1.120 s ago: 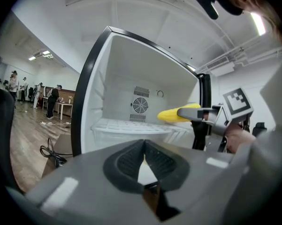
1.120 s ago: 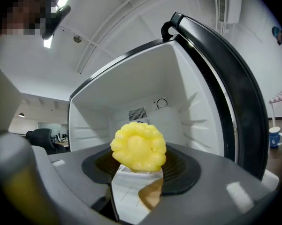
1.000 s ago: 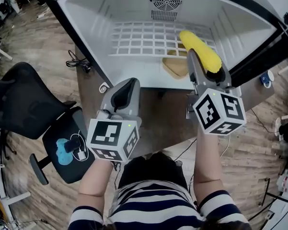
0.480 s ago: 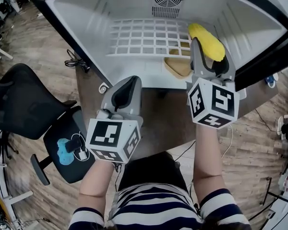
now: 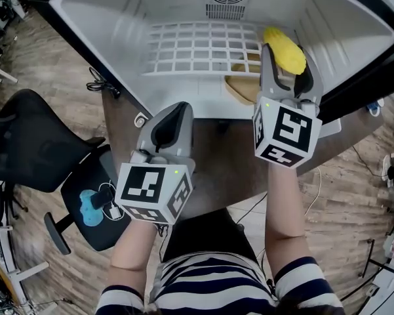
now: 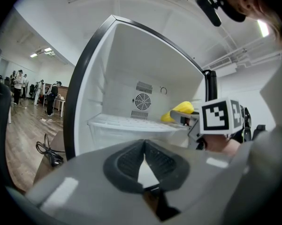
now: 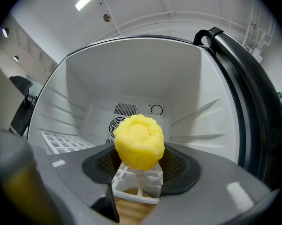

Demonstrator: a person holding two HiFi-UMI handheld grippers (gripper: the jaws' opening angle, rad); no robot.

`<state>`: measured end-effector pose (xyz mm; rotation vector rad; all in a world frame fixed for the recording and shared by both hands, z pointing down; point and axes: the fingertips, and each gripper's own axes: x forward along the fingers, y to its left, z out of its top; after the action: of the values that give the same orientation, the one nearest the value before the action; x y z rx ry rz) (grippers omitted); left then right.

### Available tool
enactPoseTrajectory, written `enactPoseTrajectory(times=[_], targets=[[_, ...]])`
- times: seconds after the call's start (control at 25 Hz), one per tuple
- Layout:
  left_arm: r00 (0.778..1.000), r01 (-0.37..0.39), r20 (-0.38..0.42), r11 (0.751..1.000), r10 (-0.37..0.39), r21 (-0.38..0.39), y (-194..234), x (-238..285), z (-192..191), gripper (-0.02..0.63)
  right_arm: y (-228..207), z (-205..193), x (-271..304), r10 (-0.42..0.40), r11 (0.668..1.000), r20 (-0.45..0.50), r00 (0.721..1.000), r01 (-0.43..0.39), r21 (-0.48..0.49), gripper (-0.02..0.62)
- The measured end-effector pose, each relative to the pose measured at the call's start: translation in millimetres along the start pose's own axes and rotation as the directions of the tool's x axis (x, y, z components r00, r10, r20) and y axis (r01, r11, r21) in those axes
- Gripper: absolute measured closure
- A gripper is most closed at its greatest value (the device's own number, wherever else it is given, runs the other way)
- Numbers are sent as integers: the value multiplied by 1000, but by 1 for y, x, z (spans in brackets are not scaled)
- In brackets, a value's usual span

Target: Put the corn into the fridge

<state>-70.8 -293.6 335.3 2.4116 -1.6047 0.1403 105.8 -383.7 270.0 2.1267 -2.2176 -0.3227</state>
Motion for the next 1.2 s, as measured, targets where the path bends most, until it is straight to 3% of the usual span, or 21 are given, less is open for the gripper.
enactPoseTrajectory(times=[0.24, 0.56, 1.2], targets=[[1000, -6, -14, 1000, 6, 16, -2, 1, -3, 606, -2, -7, 1, -8, 999, -21, 1000, 7, -35, 347], [1000, 6, -5, 1000, -6, -7, -3, 2, -3, 606, 3, -16, 1, 20, 997, -119, 993, -29, -73, 347], [1000, 7, -12, 1000, -7, 9, -6, -1, 0, 606, 5, -34, -4, 34, 988, -317, 948, -80, -135, 342]])
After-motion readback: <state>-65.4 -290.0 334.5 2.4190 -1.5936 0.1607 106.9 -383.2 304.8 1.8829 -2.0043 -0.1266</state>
